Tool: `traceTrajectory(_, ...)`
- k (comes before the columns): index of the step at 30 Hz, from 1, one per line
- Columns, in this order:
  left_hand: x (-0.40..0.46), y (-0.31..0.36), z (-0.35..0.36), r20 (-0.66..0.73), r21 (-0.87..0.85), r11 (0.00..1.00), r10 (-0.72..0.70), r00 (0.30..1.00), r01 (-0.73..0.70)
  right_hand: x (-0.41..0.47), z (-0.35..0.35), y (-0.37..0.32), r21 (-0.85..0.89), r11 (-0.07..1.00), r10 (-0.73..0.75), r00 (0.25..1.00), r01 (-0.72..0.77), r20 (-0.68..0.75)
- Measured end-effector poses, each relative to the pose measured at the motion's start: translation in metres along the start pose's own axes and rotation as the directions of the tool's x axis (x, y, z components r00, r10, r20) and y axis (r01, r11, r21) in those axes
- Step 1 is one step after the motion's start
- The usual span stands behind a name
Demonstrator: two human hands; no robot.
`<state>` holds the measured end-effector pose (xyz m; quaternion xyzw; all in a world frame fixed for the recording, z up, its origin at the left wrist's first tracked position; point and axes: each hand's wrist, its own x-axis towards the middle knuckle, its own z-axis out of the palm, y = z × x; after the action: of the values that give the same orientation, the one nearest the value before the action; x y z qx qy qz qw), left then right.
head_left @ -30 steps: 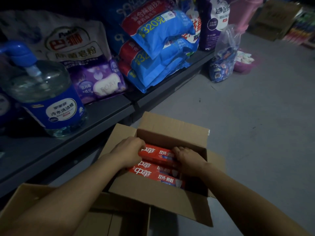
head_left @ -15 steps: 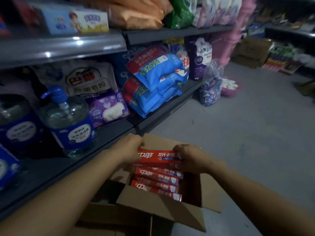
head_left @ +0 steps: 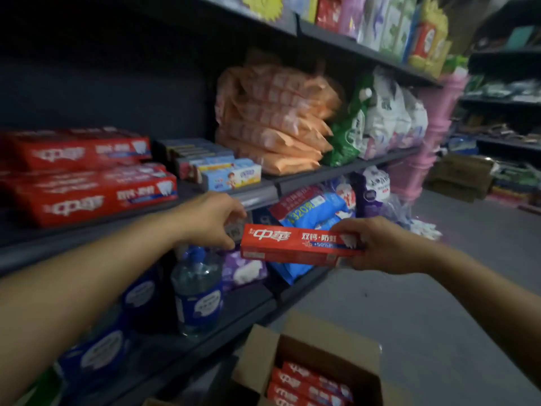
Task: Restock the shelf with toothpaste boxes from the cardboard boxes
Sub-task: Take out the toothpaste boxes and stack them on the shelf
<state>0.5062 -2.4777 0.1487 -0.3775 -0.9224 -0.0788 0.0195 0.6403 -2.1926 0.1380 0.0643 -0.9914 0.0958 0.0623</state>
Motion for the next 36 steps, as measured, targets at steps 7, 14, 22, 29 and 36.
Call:
traceTrajectory(7, -0.048, -0.059, -0.119, -0.022, -0.115, 0.984, -0.136, 0.990, 0.133, 0.072, -0.061, -0.084, -0.056, 0.949, -0.314, 0.915, 0.311, -0.252)
traceTrajectory(14, -0.103, -0.129, -0.164, -0.050, -0.231, 0.926, -0.317, 0.947, 0.298, 0.155, -0.049, -0.152, -0.201, 0.904, -0.427, 0.825, 0.378, -0.370)
traceTrajectory(22, -0.116, -0.176, -0.163, 0.034, -0.336, 0.858, -0.400, 0.916, 0.388, 0.209, -0.031, -0.203, -0.197, 0.879, -0.477, 0.791, 0.434, -0.383)
traceTrajectory(29, -0.108, -0.193, -0.156, -0.024, -0.400, 0.807, -0.484, 0.875, 0.435, 0.250, -0.022, -0.218, -0.166, 0.864, -0.499, 0.761, 0.476, -0.414)
traceTrajectory(36, -0.106, -0.202, -0.159, -0.159, -0.279, 0.799, -0.585, 0.795, 0.532, 0.289, -0.032, -0.236, 0.069, 0.927, -0.345, 0.912, 0.368, -0.221)
